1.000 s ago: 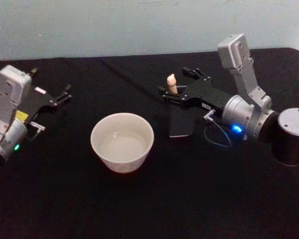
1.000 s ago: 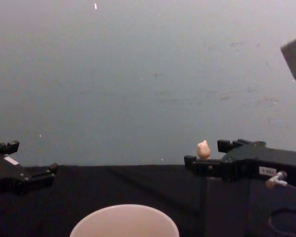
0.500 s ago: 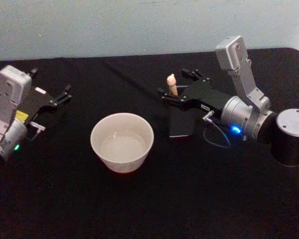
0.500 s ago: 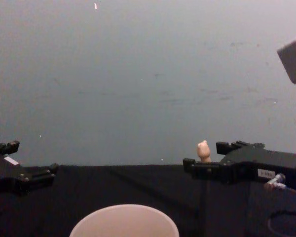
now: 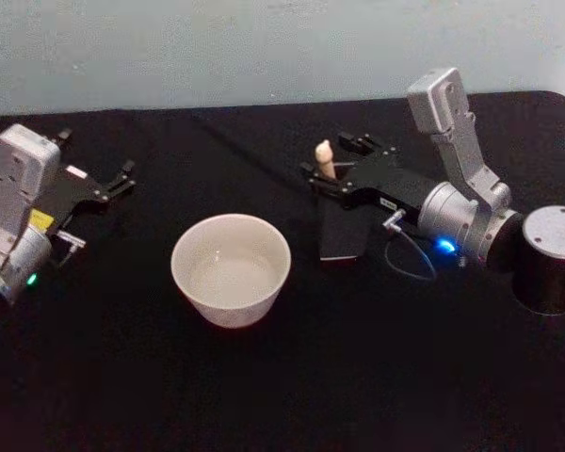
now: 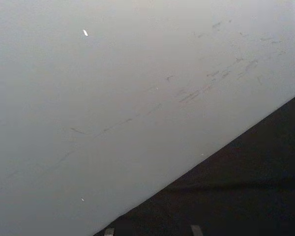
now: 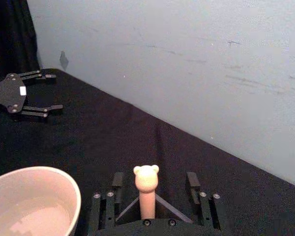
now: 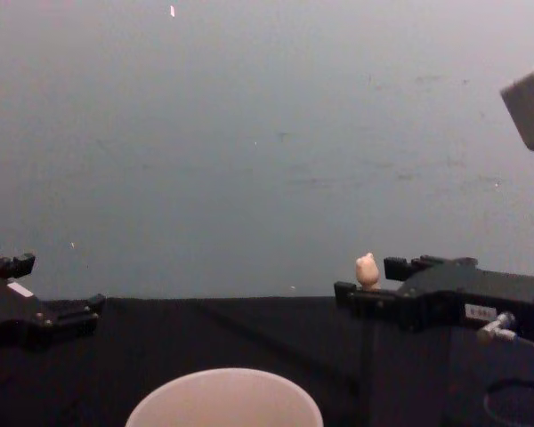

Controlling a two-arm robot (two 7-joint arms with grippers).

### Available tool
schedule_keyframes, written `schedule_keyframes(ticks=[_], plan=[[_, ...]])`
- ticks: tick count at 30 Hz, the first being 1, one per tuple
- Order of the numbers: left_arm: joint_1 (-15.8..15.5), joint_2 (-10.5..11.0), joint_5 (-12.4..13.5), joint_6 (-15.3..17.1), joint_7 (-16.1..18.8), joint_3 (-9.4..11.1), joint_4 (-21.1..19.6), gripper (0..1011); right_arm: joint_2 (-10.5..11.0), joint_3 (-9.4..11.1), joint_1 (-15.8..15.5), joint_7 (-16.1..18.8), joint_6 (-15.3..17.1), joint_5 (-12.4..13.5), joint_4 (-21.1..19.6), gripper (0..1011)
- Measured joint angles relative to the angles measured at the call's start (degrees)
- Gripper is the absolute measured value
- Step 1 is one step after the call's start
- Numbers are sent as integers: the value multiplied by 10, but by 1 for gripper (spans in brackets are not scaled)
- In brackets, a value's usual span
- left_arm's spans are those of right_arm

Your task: Pick up the stirring spoon with one hand, stir inside the cup, then place it back in its original position.

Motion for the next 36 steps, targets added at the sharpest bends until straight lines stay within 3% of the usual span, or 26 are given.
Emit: schedule_keyframes(ticks=[19,36], plan=[[0,0,0,0,0,0,0,1001,0,0,0,0,0,1,0,227],[0,0,0,0,0,0,0,1001,0,5,-4,3,-2,3,-5,173]])
